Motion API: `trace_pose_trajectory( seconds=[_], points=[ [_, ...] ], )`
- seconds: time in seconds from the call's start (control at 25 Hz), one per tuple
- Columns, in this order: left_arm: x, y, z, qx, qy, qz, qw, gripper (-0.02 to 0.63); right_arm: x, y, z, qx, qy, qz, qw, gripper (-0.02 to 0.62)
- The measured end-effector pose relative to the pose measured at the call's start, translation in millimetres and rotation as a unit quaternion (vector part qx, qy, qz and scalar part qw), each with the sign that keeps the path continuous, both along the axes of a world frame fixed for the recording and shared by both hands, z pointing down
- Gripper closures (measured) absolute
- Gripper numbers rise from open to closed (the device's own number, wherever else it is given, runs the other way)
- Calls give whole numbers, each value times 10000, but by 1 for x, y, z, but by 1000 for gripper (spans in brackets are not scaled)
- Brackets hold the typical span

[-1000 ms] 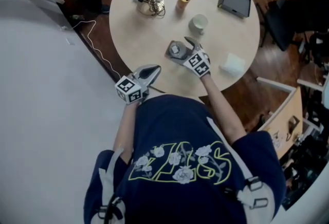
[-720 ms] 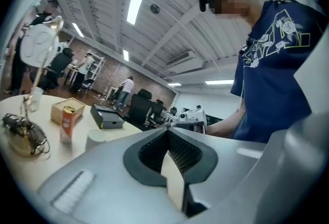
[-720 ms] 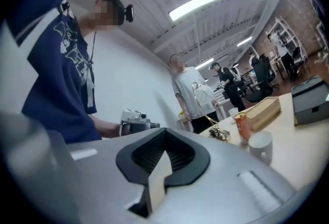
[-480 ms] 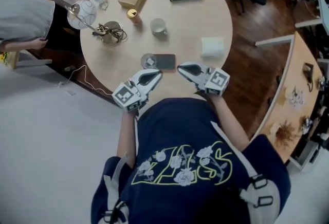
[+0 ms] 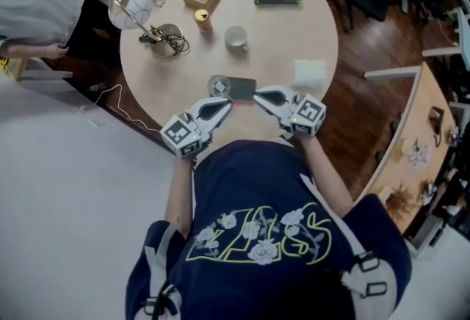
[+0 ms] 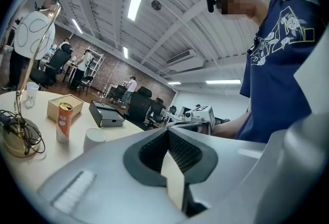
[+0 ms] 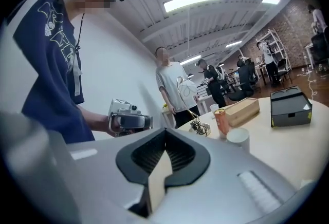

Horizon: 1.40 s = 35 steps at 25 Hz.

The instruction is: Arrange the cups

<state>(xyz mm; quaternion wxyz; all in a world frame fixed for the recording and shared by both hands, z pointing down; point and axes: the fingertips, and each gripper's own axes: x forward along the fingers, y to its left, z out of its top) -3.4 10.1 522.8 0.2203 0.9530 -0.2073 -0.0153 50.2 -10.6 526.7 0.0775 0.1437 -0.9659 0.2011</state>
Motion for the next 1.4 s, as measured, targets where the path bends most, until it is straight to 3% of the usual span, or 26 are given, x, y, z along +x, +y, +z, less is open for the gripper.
trace_pose_trajectory(
  seconds=[0.2, 0.32, 0.36, 0.4, 0.44, 0.48, 0.52, 0.64, 0.68, 0.72, 0.8, 0.96, 1.12, 1.2, 1.28, 1.36, 1.4],
  points=[
    [-8, -5, -12, 200, 137, -296, 9993, 603, 3, -5, 13, -22, -49, 155, 9999, 595],
    [-10, -6, -14, 255, 132, -295, 9991, 603, -5, -41, 17, 286, 622, 277, 9973, 595],
    [-11, -5, -14, 241, 104, -280, 9993, 603, -11, -65, 25, 486, 1000, 284, 9934, 534],
    [-12, -3, -13, 212, 65, -264, 9994, 603, -16, -92, 44, 685, 1435, 267, 9869, 370],
    [-13, -1, -12, 185, 29, -256, 9995, 603, -22, -121, 69, 851, 1922, 214, 9774, 242],
    [-13, 1, -12, 169, 2, -258, 9995, 603, -28, -149, 100, 947, 2453, 113, 9647, 199],
    [-13, 5, -11, 160, -19, -272, 9995, 603, -34, -173, 132, 941, 3021, -48, 9486, 113],
    [-20, 17, -9, 93, -48, -452, 9989, 603, -41, -213, 216, 531, 4616, -570, 8837, 97],
    [-25, 20, -9, 59, -37, -550, 9985, 603, -36, -222, 229, 492, 4970, -559, 8645, 125],
    [-30, 22, -8, 23, -16, -665, 9978, 603, -32, -230, 233, 499, 5170, -482, 8532, 176],
    [-43, 26, -2, -81, 28, -934, 9956, 603, -29, -228, 223, 473, 5125, -479, 8560, 181],
    [-56, 27, 7, -230, 123, -1226, 9921, 603, -24, -146, 190, 435, 4488, -1134, 8853, 183],
    [-49, 15, 3, -187, 54, -1085, 9939, 603, -2, -28, 205, 660, 4497, -1650, 8753, 183],
    [-43, 11, 0, -153, 4, -1037, 9945, 603, -1, -8, 218, 889, 4611, -1639, 8676, 183],
    [-38, 12, 3, -178, -65, -1045, 9943, 603, -5, -7, 224, 1064, 4592, -1460, 8697, 181],
    [-33, 15, 4, -174, -56, -1006, 9948, 603, -8, -10, 214, 1126, 4243, -1171, 8908, 144],
    [-31, 17, 5, -176, -52, -975, 9951, 603, -9, -8, 200, 1092, 3864, -999, 9104, 130]
  ],
)
